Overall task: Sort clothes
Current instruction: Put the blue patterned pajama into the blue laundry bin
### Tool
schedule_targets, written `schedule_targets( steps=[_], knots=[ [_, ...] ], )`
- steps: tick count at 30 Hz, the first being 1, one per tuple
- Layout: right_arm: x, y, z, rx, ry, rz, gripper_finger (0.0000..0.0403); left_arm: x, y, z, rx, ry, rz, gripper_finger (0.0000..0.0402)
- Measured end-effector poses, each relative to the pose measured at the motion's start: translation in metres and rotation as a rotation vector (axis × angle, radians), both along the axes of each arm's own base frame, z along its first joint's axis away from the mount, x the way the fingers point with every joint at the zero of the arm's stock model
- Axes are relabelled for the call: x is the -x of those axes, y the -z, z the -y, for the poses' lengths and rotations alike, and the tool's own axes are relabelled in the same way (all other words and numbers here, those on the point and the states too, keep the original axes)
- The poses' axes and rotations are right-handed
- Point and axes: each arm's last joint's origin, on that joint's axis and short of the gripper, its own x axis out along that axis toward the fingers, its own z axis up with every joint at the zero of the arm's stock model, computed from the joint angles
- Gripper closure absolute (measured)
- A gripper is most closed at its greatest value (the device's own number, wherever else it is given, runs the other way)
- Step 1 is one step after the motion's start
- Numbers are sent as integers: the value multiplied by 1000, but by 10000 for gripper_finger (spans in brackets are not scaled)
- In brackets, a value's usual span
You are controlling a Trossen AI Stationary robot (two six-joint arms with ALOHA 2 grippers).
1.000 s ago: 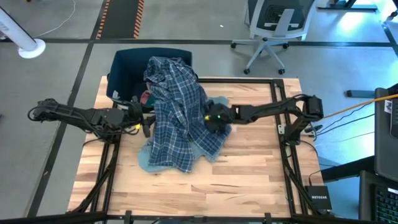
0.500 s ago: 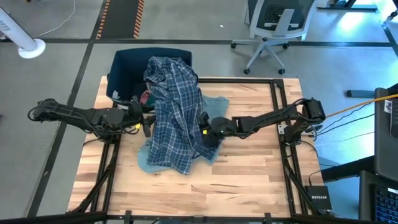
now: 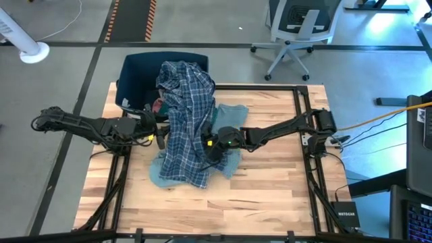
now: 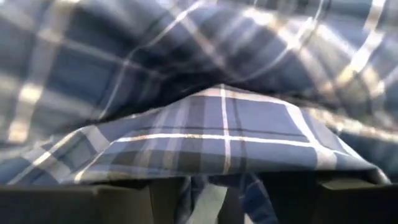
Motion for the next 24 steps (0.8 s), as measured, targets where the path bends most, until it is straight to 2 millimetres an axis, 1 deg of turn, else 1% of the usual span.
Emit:
schedule_targets(
  steps=[5, 9, 12, 20, 24],
  knots=[
    [-20, -13, -4, -29, -71, 54, 192, -1, 0, 0, -6, 1, 1, 233],
    [-27, -23, -5, -40, -105, 84, 192, -1, 0, 0, -6, 2, 2, 233],
    [-31, -33, -6, -40, -109, 121, 192, -1, 0, 0, -7, 1, 1, 233],
    [-42, -78, -7, -12, -134, 253, 192, -1, 0, 0, -8, 2, 0, 233],
    [-40, -104, -5, 39, -137, 320, 192, -1, 0, 0, -7, 2, -7, 233]
  ],
)
